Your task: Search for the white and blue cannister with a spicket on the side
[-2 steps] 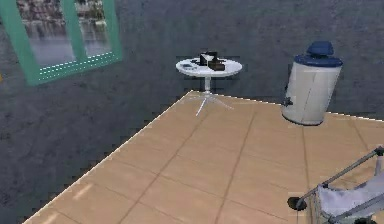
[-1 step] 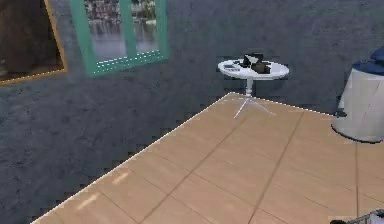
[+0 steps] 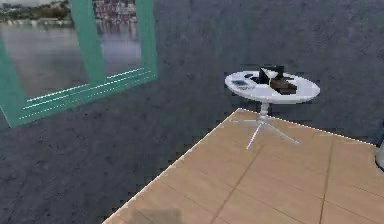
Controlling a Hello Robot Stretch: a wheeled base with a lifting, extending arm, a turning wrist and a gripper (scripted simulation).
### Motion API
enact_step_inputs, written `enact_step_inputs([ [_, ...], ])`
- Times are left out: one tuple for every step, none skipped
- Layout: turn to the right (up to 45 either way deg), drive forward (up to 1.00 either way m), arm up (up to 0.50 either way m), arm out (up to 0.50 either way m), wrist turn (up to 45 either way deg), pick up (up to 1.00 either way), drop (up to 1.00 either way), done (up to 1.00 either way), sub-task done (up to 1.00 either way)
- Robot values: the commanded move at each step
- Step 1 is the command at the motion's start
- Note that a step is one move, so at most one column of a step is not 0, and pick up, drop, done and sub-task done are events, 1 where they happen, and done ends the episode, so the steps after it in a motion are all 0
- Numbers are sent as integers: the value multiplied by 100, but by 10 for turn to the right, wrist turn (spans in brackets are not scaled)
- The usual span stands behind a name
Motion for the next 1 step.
enact_step_inputs([
  [450,0,0,0,0,0,0,0,0],
])
